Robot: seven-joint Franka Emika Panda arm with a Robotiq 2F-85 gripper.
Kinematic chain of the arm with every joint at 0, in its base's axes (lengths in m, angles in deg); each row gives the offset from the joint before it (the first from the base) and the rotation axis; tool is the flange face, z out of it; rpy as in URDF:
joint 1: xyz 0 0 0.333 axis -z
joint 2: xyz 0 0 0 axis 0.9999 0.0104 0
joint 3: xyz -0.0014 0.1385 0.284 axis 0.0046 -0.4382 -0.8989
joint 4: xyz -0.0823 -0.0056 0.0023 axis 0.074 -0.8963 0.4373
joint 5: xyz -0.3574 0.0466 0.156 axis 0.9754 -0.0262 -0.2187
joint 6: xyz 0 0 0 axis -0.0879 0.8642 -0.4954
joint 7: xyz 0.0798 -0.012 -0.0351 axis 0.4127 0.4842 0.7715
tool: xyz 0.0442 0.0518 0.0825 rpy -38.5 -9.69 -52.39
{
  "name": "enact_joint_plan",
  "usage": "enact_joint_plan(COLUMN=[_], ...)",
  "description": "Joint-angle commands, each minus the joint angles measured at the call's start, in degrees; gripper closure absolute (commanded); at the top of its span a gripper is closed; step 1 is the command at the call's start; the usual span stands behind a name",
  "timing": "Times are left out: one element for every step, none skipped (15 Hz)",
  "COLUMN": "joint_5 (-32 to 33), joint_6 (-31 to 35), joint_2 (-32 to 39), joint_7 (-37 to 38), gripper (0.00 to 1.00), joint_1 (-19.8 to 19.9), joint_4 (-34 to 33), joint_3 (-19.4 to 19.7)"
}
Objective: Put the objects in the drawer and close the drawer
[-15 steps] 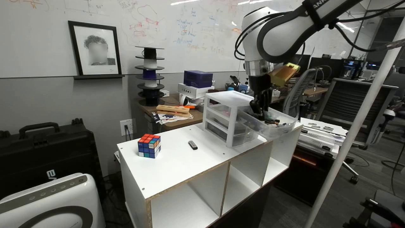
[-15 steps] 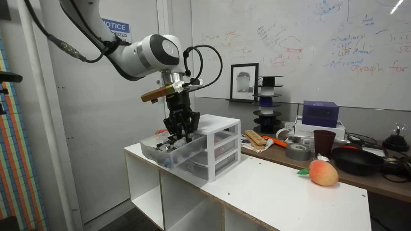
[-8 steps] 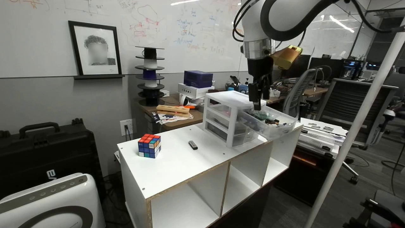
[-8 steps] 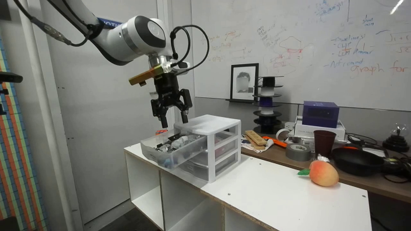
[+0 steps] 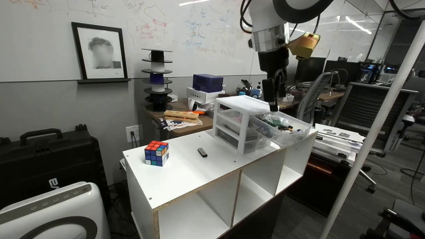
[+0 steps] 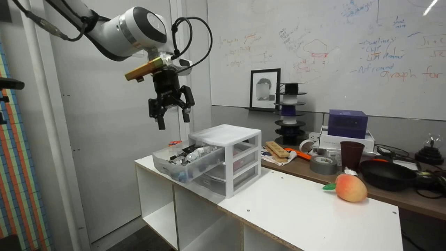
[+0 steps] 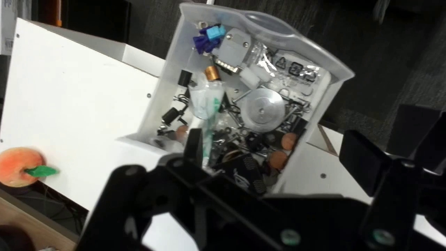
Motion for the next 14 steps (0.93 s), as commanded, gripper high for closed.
enact_joint_plan(joint_5=[1.78, 1.9, 2.28, 2.75, 3.36, 4.58, 5.4, 5.79, 5.36, 4.98, 4.39, 3.45, 2.56, 1.5], joint_6=[-4.46, -4.45, -3.61, -2.67, -1.22, 0.8, 2.77, 4.29, 5.76, 6.51, 7.06, 7.21, 7.43, 7.58], joint_2=[7.92, 10.02, 12.44, 14.85, 17.11, 19.26, 21.12, 23.19, 24.89, 26.71, 28.36, 30.22, 31.94, 33.73], joint_7=[-0.86, -0.66, 0.24, 1.24, 2.56, 4.77, 6.92, 9.4, 11.61, 13.15, 13.92, 14.19, 14.16, 13.98], gripper=[0.0, 0.0, 0.0, 0.0, 0.0, 0.0, 0.0, 0.0, 0.0, 0.0, 0.0, 0.0, 0.0, 0.0], joint_1=[-4.21, -5.44, -6.81, -8.15, -9.44, -10.65, -11.55, -12.12, -12.26, -12.27, -12.11, -11.66, -11.21, -10.75], joint_4=[-7.63, -9.32, -11.2, -13.11, -14.95, -16.63, -18.22, -20.04, -21.45, -22.95, -24.4, -26.31, -28.06, -30.08], joint_3=[-3.36, -4.09, -4.61, -4.76, -4.63, -3.98, -3.17, -2.16, -1.27, -0.16, 0.69, 1.45, 2.07, 2.56])
